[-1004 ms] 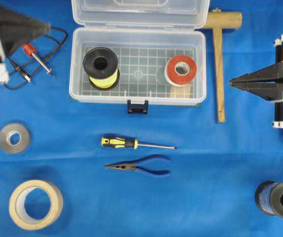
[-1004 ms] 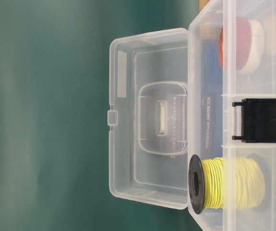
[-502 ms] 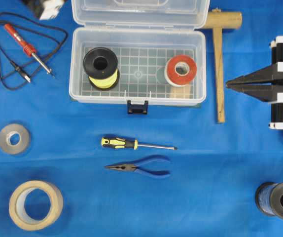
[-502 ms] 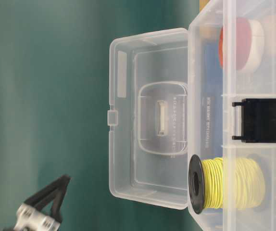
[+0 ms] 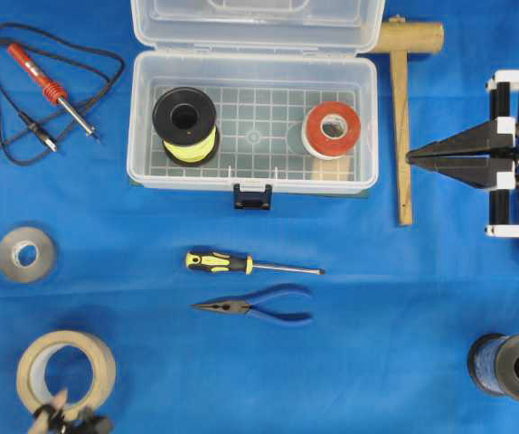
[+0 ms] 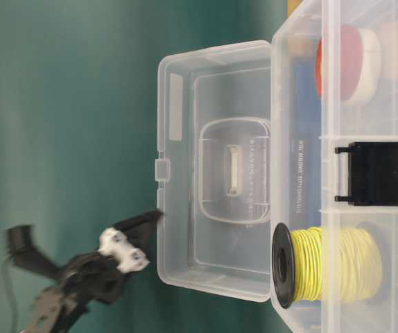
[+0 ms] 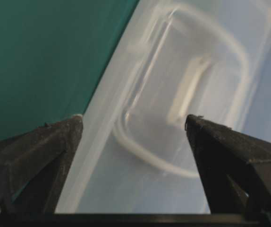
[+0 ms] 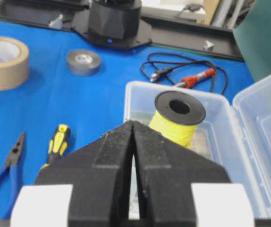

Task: Close the tool box with the left arm.
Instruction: 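Move the left gripper to the raised clear lid of the tool box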

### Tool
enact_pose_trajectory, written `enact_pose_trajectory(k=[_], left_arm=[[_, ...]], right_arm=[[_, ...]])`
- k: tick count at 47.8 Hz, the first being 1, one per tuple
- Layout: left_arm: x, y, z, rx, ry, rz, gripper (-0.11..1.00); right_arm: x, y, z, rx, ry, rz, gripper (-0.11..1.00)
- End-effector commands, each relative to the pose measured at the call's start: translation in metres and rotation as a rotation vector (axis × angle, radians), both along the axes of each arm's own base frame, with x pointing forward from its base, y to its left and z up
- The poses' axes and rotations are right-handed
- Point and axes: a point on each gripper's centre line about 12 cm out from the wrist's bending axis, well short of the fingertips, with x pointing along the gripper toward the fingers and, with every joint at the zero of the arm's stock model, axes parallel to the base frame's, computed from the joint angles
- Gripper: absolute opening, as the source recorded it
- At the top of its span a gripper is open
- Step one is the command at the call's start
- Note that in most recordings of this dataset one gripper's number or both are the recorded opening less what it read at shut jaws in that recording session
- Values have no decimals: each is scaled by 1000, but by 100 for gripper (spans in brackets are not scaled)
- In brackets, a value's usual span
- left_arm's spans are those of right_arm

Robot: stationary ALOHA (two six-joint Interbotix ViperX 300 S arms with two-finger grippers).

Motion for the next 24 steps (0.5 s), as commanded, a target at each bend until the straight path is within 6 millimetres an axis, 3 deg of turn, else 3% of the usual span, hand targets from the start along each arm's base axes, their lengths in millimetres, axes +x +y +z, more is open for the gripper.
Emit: enact_pose_trajectory(k=[1, 13, 24], left_arm=[[2, 13, 7, 14, -19, 20, 90], [7, 13, -24, -54, 43, 21, 90], [18, -23, -29, -129, 128, -54, 90]], right_arm=[[3, -2, 3, 1, -6, -9, 0], [6, -5, -1, 2, 11, -22, 0], [5, -7, -1, 2, 11, -31, 0]])
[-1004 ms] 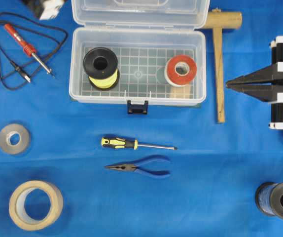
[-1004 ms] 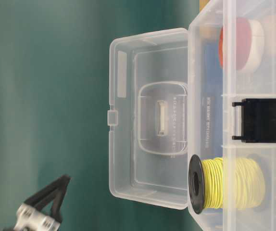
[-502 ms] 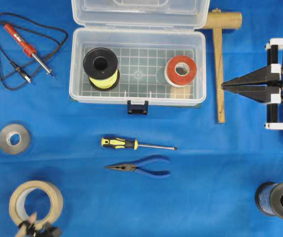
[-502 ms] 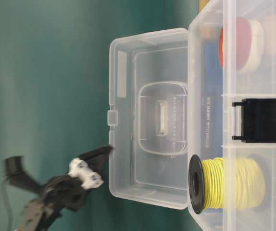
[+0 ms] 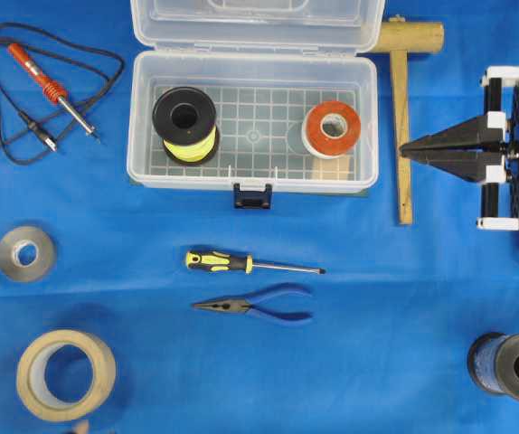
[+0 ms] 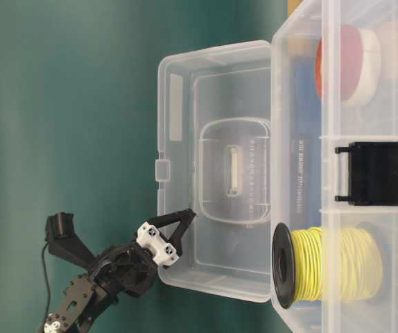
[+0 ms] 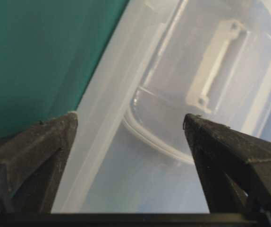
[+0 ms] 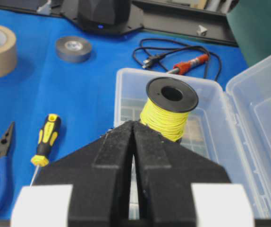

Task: Close the tool box with the left arm.
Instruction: 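Move the left gripper to the raised clear lid of the tool box, then push the clear lid forward and down with the left gripper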

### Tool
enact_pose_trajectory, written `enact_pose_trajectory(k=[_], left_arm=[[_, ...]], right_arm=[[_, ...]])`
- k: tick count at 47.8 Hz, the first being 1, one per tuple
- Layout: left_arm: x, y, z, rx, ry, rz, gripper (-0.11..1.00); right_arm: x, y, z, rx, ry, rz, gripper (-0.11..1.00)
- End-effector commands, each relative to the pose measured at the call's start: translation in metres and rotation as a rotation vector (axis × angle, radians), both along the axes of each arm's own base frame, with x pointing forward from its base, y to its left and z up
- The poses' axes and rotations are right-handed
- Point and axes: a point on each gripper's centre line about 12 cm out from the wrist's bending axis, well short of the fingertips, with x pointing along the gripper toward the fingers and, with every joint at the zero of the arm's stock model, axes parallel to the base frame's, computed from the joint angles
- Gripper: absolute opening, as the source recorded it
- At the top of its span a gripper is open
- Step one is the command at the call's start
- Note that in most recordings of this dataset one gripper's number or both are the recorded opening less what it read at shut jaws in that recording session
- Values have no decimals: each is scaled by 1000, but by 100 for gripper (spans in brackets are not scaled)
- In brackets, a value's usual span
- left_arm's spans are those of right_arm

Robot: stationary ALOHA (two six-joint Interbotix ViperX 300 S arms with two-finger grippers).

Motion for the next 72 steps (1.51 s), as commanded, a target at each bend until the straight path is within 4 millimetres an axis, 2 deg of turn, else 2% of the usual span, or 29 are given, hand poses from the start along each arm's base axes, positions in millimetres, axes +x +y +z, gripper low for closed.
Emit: enact_pose_trajectory(k=[1, 13, 22, 40, 52, 62, 72], left_arm=[[14, -32, 7, -28, 21, -71, 90], [32, -79, 17, -50, 53, -185, 90], [32, -111, 29, -66, 78, -252, 90], [18, -163, 44, -128, 101, -308, 90], [10, -218, 40, -138, 124, -439, 90], [-6, -274, 31, -147, 163, -585, 89], [-17, -311, 43, -127, 133, -698, 89]], right_arm=[[2, -1, 5, 0, -14, -5, 0], [2, -2, 4, 1, -9, -6, 0], [2, -2, 4, 1, -9, -6, 0], [2, -2, 4, 1, -9, -6, 0], [3, -2, 3, 1, -8, -6, 0], [3, -2, 3, 1, -5, -6, 0], [3, -2, 3, 0, -6, -6, 0]])
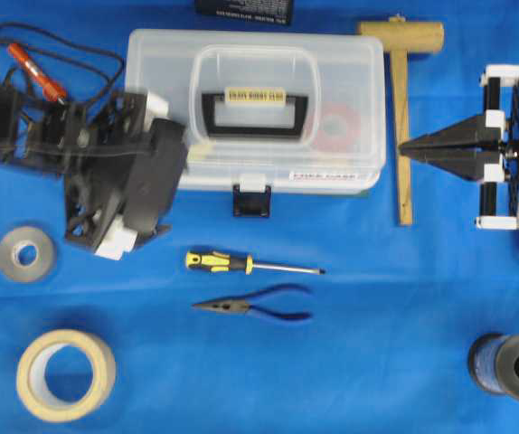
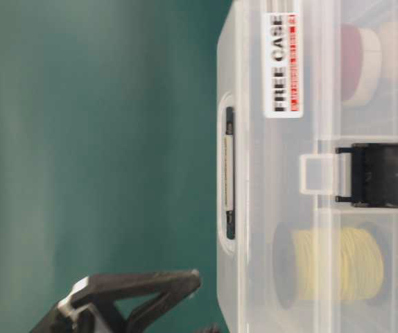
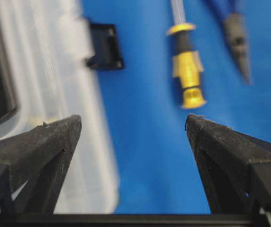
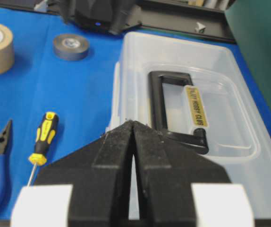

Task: Close the tool box with the left arm.
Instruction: 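Lower the lid onto the box and withdraw the left gripper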

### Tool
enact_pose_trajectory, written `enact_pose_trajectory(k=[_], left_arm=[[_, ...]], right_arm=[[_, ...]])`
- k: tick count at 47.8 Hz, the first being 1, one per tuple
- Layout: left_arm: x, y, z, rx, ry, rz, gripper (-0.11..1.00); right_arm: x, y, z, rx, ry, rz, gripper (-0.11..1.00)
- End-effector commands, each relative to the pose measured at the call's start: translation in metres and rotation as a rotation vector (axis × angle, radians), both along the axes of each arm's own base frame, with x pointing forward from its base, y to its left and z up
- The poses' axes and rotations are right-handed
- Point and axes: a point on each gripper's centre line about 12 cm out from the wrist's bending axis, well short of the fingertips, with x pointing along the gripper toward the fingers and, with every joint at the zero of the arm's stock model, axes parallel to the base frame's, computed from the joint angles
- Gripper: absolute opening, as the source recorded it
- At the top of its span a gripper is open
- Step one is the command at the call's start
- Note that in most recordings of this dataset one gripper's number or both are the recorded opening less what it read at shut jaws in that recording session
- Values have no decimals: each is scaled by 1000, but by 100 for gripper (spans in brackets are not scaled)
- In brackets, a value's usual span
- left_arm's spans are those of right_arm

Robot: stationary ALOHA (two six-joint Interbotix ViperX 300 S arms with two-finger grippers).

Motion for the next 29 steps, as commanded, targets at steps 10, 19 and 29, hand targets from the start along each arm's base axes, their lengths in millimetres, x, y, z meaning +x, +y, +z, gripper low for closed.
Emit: enact_pose_trajectory(k=[10, 19, 29], left_arm=[[-24, -15, 34, -9, -121, -47, 89], [-52, -12, 51, -18, -286, -41, 89], [-97, -7, 69, -35, -529, -32, 89]], right_arm=[[2, 0, 5, 0, -15, -2, 0], [2, 0, 5, 0, -17, -2, 0], [2, 0, 5, 0, -18, -2, 0]])
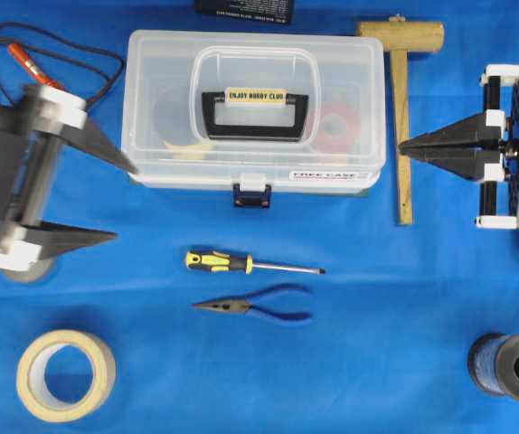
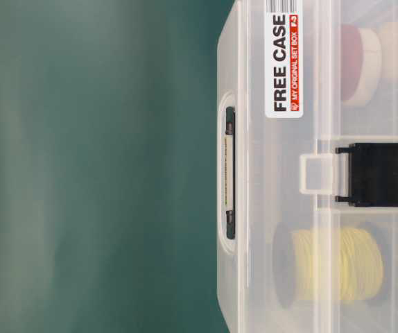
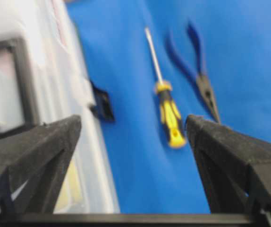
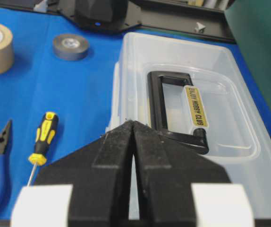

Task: Close the tool box with the left arm.
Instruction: 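Lower the lid onto the box and withdraw the left gripper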

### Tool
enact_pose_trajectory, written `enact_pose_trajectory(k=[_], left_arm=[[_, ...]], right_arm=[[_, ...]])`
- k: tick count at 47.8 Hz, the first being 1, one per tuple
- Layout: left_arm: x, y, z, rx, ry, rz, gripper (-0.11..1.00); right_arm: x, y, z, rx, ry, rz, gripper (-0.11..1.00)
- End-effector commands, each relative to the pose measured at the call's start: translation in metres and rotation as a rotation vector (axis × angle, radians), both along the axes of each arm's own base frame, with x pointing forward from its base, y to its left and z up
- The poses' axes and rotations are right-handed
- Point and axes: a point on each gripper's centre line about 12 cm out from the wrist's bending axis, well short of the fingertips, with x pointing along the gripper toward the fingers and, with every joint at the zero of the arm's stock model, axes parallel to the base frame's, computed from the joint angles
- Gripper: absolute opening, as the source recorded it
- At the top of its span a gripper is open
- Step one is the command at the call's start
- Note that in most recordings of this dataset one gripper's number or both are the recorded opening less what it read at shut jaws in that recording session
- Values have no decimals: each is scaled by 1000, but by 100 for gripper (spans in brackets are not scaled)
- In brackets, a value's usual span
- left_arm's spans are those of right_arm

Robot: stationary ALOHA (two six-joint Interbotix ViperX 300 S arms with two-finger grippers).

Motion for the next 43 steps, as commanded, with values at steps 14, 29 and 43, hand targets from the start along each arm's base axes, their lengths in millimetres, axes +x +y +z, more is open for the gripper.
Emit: enact_pose_trajectory(k=[14, 29, 43], left_arm=[[-67, 6, -13, -89, -264, 29, 89], [-98, 10, -82, -222, -250, 97, 89], [-104, 11, -106, -230, -307, 100, 89]], right_arm=[[2, -1, 5, 0, -14, -2, 0], [2, -1, 3, 1, -11, -2, 0], [3, -1, 2, 4, -3, -2, 0]])
